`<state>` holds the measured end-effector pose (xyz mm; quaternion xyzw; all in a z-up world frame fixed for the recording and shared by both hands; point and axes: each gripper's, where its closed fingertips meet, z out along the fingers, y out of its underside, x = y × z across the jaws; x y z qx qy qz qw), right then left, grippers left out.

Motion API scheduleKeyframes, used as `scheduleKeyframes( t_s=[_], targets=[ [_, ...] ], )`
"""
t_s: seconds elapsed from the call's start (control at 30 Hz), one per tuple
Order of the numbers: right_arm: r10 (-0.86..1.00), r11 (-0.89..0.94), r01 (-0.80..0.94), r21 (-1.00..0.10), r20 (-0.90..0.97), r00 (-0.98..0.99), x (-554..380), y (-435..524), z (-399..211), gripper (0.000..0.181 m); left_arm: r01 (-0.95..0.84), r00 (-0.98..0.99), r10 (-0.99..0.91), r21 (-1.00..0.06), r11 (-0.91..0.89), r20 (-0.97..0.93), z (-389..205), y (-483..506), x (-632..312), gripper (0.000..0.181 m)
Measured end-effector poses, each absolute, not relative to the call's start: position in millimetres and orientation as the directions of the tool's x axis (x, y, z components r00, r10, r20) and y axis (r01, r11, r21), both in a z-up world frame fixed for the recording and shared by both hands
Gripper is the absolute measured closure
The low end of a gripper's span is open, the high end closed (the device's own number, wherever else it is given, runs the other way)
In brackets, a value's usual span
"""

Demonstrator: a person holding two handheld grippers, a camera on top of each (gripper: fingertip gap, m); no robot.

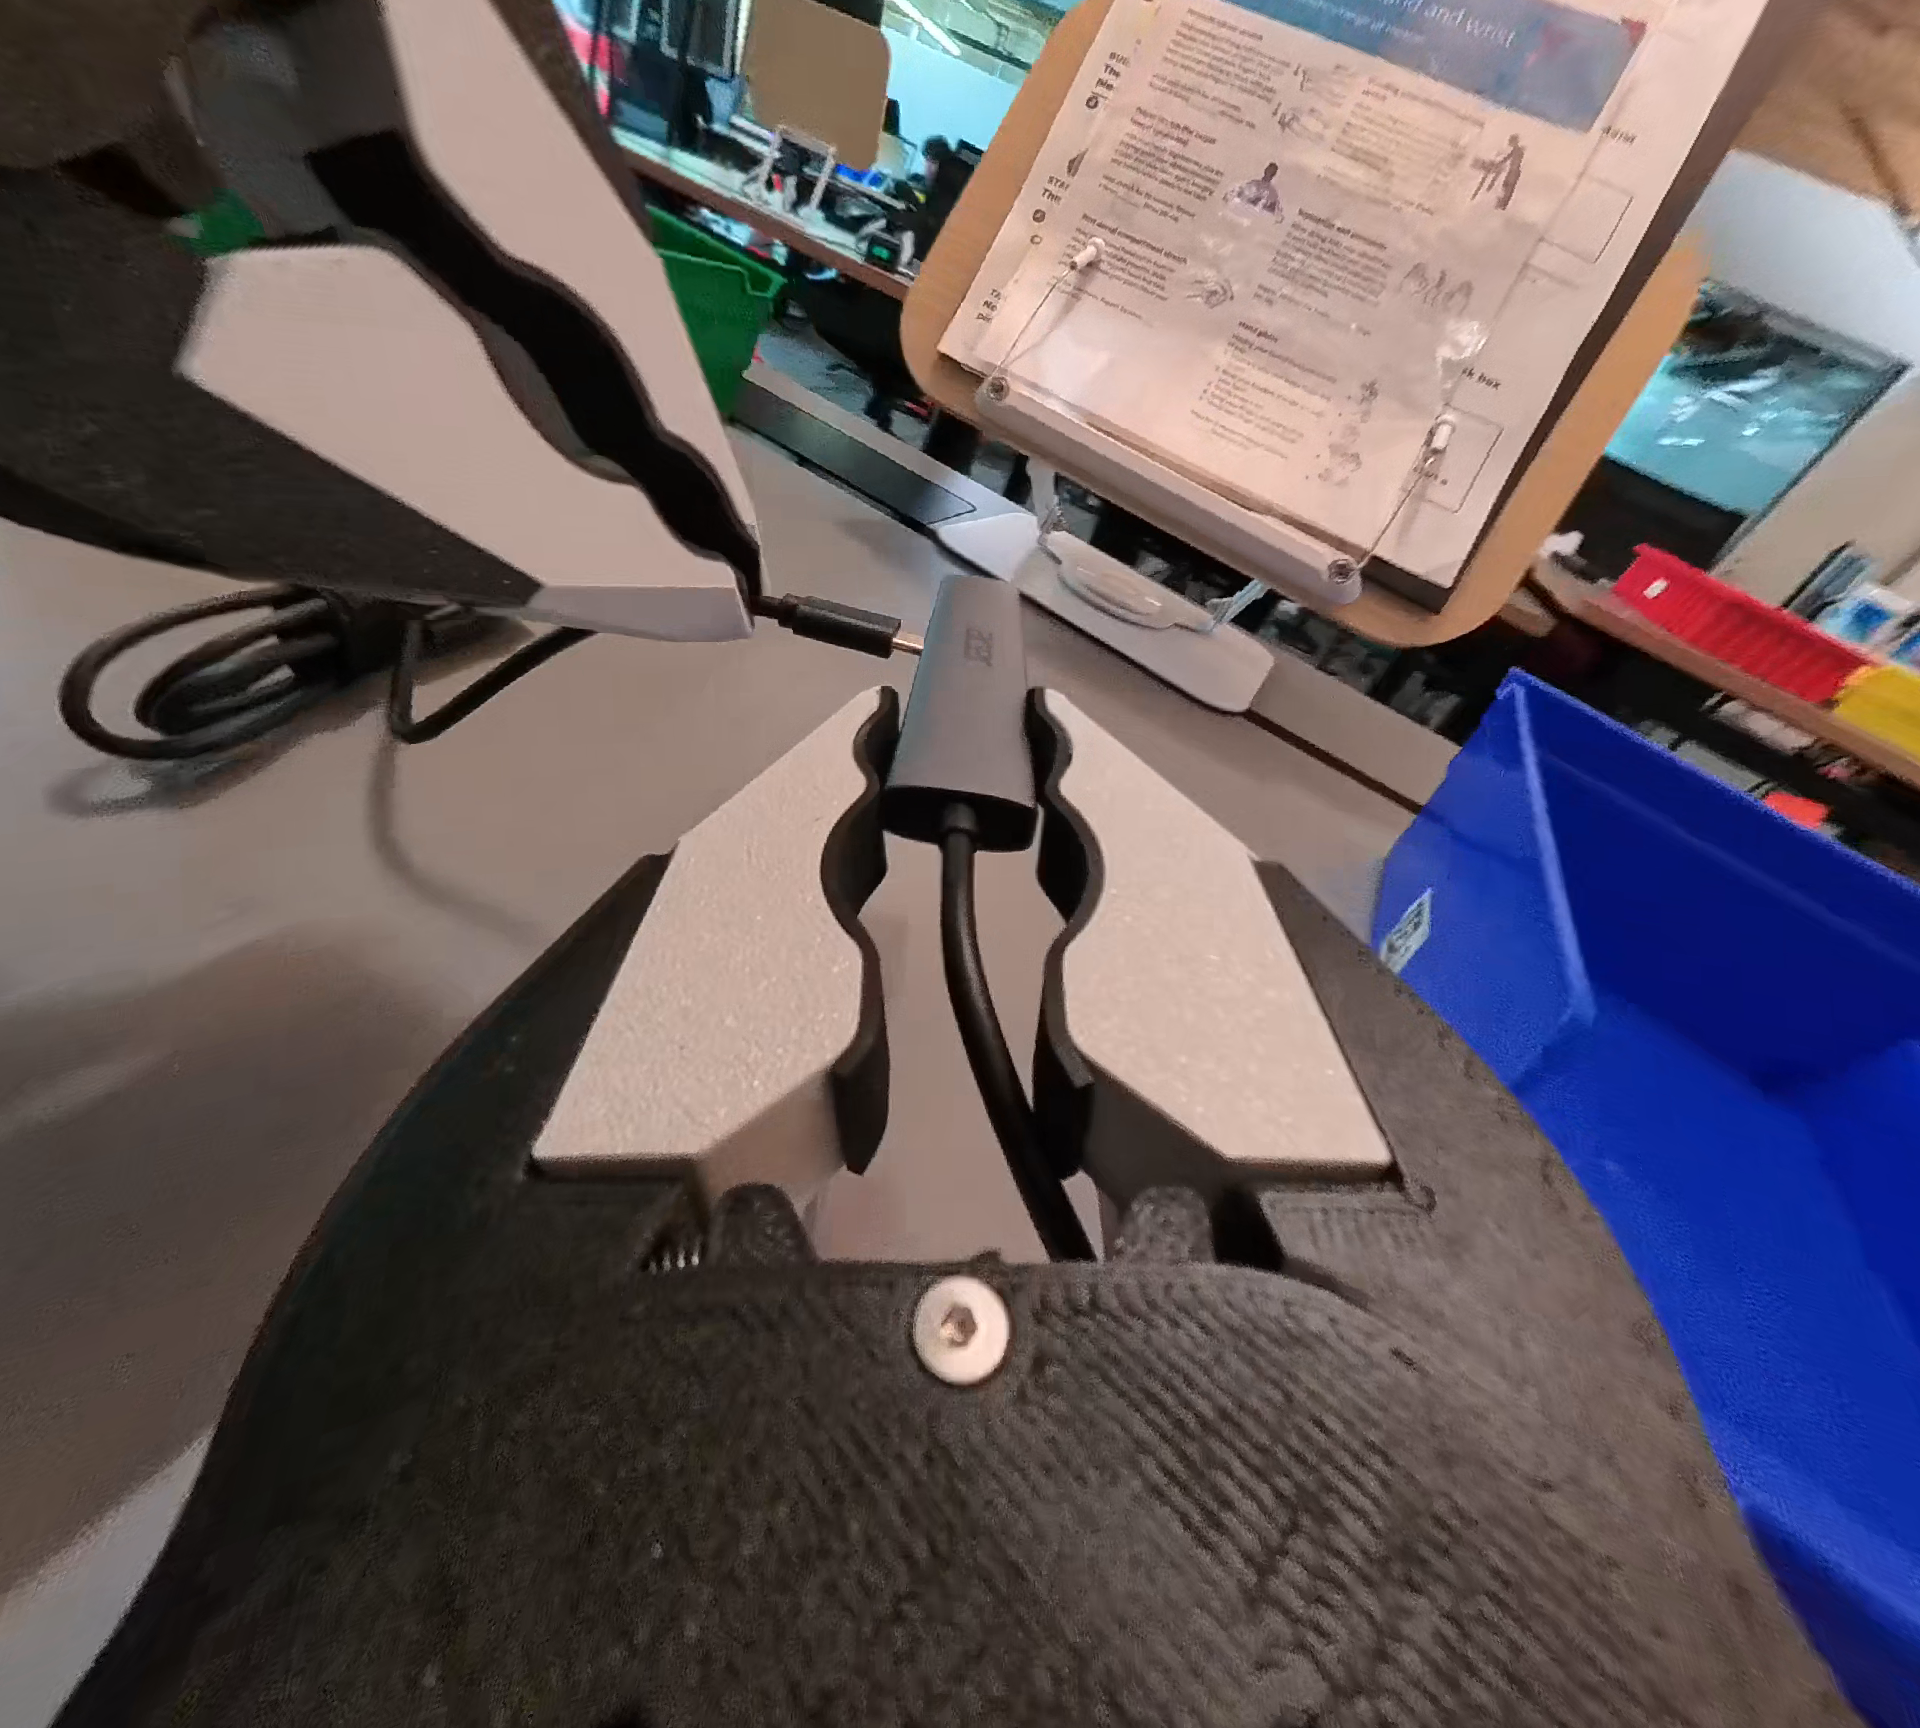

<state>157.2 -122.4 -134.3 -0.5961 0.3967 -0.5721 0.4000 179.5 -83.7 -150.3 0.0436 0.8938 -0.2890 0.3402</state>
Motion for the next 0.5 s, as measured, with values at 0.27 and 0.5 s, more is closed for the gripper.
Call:
scheduleKeyframes(
  t_s=[0.27,0.5],
  targets=[
    [-0.945,-0.319,0.023,-0.948,0.319,0.07,155,-118,-130,0.158,0.309,-0.794,-0.126,-0.573,0.759,-0.595,-152,-86,176,0.18],
    [-0.94,-0.33,0.118,-0.937,0.338,0.051,149,-114,-114,0.159,0.144,-0.953,-0.154,-0.838,0.527,-0.261,-138,-89,161,0.17]
  ],
)
